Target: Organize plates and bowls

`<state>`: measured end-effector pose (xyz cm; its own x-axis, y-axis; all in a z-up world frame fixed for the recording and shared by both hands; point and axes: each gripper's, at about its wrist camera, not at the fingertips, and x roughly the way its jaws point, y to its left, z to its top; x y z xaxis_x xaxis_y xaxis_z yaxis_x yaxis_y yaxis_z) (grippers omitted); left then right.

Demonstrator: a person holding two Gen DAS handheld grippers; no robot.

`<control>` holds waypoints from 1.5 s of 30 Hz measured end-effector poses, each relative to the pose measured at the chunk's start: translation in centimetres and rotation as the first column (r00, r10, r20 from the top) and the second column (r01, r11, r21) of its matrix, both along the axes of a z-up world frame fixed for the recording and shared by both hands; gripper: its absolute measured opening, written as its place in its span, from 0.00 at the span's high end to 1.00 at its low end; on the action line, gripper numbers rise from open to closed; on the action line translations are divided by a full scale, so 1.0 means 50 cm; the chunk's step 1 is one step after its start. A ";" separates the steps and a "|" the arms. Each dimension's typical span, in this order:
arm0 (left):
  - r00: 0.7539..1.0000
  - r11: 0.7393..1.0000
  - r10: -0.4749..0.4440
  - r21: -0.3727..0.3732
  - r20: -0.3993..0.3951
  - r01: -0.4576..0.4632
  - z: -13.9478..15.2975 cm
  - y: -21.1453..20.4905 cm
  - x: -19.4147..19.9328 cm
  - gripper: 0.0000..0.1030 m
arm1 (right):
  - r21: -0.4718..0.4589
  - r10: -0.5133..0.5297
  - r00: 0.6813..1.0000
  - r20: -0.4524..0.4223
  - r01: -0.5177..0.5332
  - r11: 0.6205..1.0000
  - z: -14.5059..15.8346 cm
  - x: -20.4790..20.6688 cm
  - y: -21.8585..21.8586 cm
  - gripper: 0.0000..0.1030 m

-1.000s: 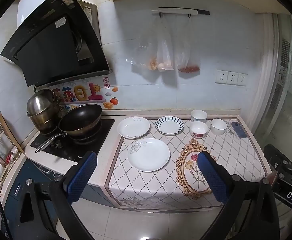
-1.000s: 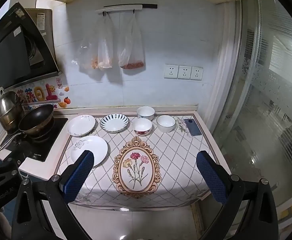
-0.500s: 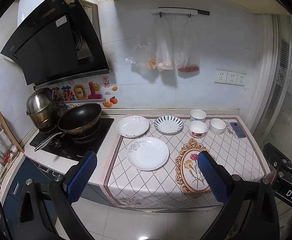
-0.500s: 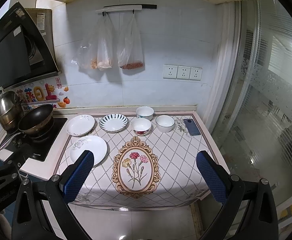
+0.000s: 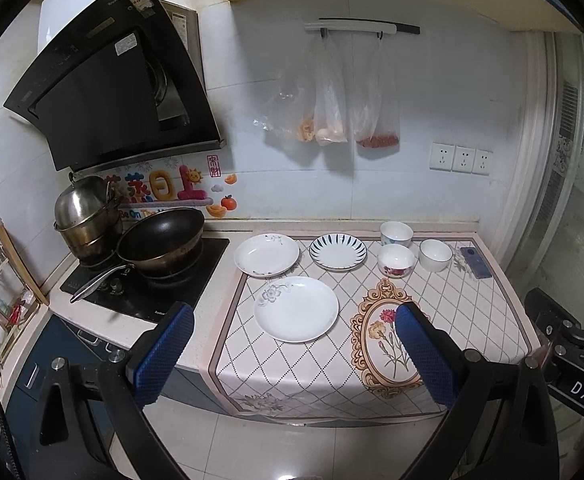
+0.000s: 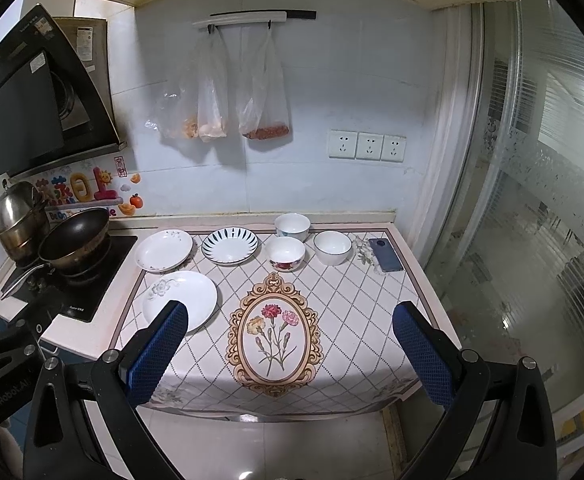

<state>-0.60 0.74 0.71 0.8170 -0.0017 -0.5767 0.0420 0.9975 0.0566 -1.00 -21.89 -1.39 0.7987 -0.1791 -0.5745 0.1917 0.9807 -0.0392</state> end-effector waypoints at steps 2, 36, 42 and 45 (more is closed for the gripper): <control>1.000 1.000 0.000 -0.001 0.002 0.000 0.001 0.001 0.000 0.00 | 0.000 0.000 1.000 0.001 0.000 1.000 0.000 0.001 0.000 0.00; 1.000 1.000 0.008 0.003 0.011 -0.008 0.005 0.004 -0.015 0.00 | 0.022 -0.003 1.000 0.000 0.003 1.000 -0.001 -0.012 0.006 0.00; 1.000 1.000 0.004 0.002 0.007 -0.004 0.002 0.005 -0.015 0.00 | 0.027 -0.004 1.000 -0.004 0.004 1.000 -0.006 -0.012 0.006 0.00; 1.000 1.000 0.000 0.003 0.003 0.000 -0.001 0.008 -0.011 0.00 | 0.036 -0.007 1.000 -0.004 0.007 0.999 -0.008 -0.008 0.009 0.00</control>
<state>-1.14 1.15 0.64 0.8189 -0.0003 -0.5739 0.0419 0.9974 0.0592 -1.41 -21.43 -1.80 0.7951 -0.1640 -0.5839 0.1984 0.9801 -0.0052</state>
